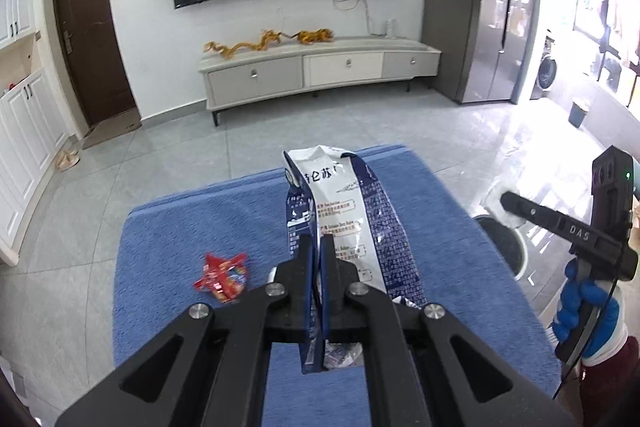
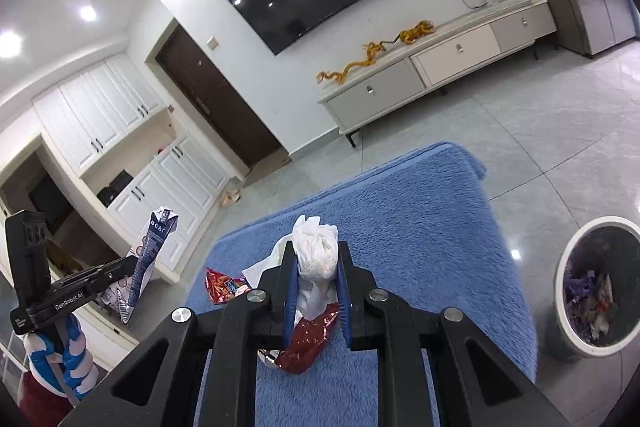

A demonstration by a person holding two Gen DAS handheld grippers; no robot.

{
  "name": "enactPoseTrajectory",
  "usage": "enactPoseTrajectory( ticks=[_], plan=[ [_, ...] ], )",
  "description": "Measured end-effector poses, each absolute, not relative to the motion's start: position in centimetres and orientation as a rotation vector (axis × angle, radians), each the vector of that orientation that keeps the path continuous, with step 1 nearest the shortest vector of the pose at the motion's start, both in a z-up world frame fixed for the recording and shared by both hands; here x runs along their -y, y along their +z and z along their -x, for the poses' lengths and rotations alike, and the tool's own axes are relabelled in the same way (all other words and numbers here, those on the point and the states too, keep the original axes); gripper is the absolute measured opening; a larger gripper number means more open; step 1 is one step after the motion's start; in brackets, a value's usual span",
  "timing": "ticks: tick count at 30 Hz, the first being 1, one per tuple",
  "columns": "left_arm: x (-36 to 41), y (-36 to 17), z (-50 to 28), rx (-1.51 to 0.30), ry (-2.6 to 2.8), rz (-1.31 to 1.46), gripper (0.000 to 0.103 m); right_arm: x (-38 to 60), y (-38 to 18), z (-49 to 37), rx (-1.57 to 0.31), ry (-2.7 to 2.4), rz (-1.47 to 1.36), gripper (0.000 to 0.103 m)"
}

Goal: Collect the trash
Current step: 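Carry the milk carton and tissue to the bin and open both tools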

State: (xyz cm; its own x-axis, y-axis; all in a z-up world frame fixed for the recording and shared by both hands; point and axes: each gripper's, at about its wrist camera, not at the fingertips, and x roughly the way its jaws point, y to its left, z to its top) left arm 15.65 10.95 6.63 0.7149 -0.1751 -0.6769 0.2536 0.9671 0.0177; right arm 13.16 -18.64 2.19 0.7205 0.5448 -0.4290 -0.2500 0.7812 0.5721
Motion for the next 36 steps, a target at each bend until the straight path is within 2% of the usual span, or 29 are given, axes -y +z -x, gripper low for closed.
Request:
enactPoseTrajectory(
  ticks=[14, 25, 36],
  plan=[
    [2.9, 5.7, -17.6, -0.761, -0.456, -0.157, 0.003, 28.8, 0.0, -10.1, -0.575, 0.188, -0.687, 0.016],
    [16.6, 0.4, -22.0, -0.872, -0.619, -0.205, 0.003, 38.5, -7.0, -11.3, -0.634, -0.099, -0.880, 0.016],
    [27.6, -6.2, -26.2, -1.036, -0.751, -0.193, 0.003, 44.2, -13.1, -12.8, -0.713, -0.288, -0.981, 0.017]
  ],
)
